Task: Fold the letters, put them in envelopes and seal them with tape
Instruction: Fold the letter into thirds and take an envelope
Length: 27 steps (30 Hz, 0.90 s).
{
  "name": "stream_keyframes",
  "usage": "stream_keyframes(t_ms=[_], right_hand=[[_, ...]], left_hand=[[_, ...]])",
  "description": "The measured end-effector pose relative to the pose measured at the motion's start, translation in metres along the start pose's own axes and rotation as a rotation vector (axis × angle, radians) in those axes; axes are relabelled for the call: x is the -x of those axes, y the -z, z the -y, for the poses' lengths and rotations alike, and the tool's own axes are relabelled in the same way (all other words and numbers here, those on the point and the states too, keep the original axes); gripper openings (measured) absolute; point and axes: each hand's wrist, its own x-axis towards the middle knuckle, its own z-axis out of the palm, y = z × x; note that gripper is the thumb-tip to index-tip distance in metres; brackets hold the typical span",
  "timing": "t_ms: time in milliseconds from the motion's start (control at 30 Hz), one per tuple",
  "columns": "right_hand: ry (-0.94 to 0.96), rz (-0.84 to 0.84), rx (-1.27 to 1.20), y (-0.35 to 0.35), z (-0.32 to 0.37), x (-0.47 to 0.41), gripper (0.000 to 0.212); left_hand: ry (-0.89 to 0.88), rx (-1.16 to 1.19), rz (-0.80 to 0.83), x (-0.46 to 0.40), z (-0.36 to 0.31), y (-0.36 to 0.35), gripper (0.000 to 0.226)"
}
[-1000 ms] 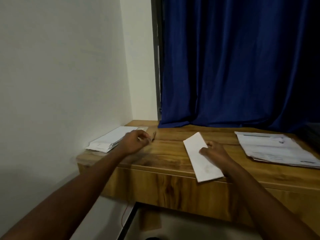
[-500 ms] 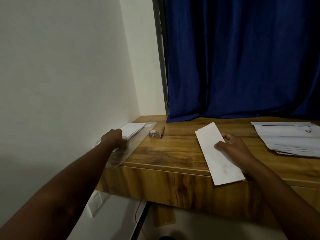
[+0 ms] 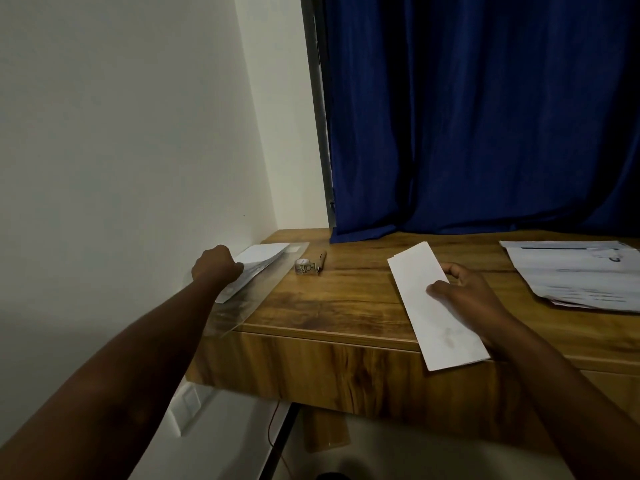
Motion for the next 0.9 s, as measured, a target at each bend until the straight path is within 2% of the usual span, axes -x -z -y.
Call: stream_keyframes(t_ms=[133, 367, 567, 633, 733, 767, 900], right_hand=[[-0.010, 0.001, 0.001, 0.001, 0.001, 0.001, 0.036], [-0.006, -0.014, -0.021, 0.002, -0.003, -0.003, 0.045], [0.078, -0.017, -0.020, 0.004, -0.003, -0.003, 0.075], [0.093, -0.010, 0.013, 0.005, -0.001, -0.001, 0.069], [0.065, 0.014, 0.040, 0.005, 0.002, 0.004, 0.037], [0.042, 0.030, 0.032, 0.005, 0.002, 0.006, 0.033], [-0.012, 0.027, -0.016, 0.006, 0.008, 0.016, 0.021]], left_hand=[[0.034, 0.096, -0.024, -0.008, 0.002, 0.008, 0.035], [0.040, 0.265, -0.209, -0.017, 0.014, 0.034, 0.025], [0.039, 0.550, -0.365, -0.015, 0.014, 0.071, 0.024], [0.024, 0.700, -0.380, -0.006, 0.003, 0.083, 0.023], [0.024, 1.031, -0.363, 0.014, -0.026, 0.097, 0.020], [0.034, 1.147, -0.340, 0.023, -0.039, 0.100, 0.018], [0.081, 1.612, -0.102, 0.076, -0.101, 0.096, 0.008]])
